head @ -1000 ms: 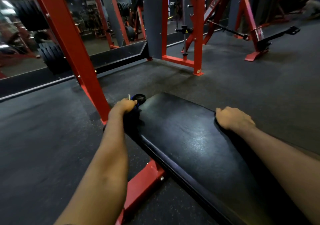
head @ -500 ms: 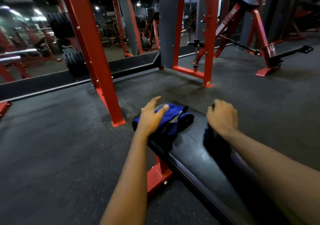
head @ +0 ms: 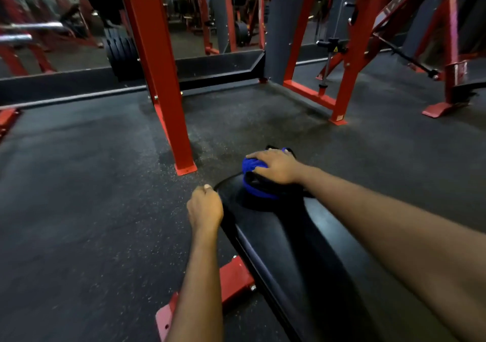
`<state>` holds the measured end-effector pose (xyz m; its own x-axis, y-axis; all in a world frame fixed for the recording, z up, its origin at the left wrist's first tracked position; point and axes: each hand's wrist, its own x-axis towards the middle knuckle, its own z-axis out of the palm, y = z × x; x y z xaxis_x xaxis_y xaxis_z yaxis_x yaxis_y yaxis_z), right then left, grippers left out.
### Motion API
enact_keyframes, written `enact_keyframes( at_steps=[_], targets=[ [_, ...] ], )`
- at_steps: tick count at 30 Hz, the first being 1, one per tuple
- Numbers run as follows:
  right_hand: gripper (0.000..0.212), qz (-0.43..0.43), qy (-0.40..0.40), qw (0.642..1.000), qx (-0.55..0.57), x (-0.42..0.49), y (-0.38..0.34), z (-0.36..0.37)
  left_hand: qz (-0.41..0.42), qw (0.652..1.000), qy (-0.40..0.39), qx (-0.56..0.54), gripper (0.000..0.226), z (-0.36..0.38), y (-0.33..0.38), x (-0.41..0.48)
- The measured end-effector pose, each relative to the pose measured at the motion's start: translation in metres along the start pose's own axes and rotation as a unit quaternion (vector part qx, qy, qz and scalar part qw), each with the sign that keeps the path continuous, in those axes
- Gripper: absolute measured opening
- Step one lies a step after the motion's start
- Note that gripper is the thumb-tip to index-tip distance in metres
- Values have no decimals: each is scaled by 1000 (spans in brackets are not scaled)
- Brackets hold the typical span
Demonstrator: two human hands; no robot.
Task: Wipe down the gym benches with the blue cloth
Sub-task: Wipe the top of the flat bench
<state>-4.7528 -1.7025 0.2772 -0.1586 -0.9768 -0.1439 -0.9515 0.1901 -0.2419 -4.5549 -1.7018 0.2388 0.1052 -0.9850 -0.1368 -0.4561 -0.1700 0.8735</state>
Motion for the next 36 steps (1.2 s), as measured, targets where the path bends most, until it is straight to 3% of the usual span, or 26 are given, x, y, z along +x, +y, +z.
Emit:
enact_keyframes(
  at_steps=[4, 8, 13, 16, 19, 23, 26, 32, 36],
  targets=[
    [49, 0, -103, 994, -27, 43, -28, -12, -47, 997, -28, 46, 52, 12, 24, 15],
    [52, -29, -26, 999, -26, 36, -39, 9, -88, 994, -36, 56, 55, 20, 28, 21],
    [47, 88, -42, 995, 11, 57, -4, -14, -68, 991, -74, 93, 42, 23, 19, 32],
    [45, 23, -60, 998, -26, 59, -33, -1, -91, 983, -90, 134, 41, 23, 26, 41],
    [45, -42, -61, 997, 19, 46, -29, 3, -90, 974, -106, 178, 43, 21, 41, 51],
    [34, 67, -35, 994, 80, 51, 13, -17, -51, 959, -143, 240, 48, 32, 57, 47],
    [42, 169, -18, 979, 113, 59, 23, -17, -35, 947, -143, 284, 52, 36, 59, 41],
    [42, 221, 89, 964, 120, 11, 31, 3, -16, 948, -126, 293, 49, 40, 58, 41],
    [45, 231, 27, 961, 149, 36, 38, -11, -16, 945, -111, 307, 48, 41, 56, 39]
  ],
)
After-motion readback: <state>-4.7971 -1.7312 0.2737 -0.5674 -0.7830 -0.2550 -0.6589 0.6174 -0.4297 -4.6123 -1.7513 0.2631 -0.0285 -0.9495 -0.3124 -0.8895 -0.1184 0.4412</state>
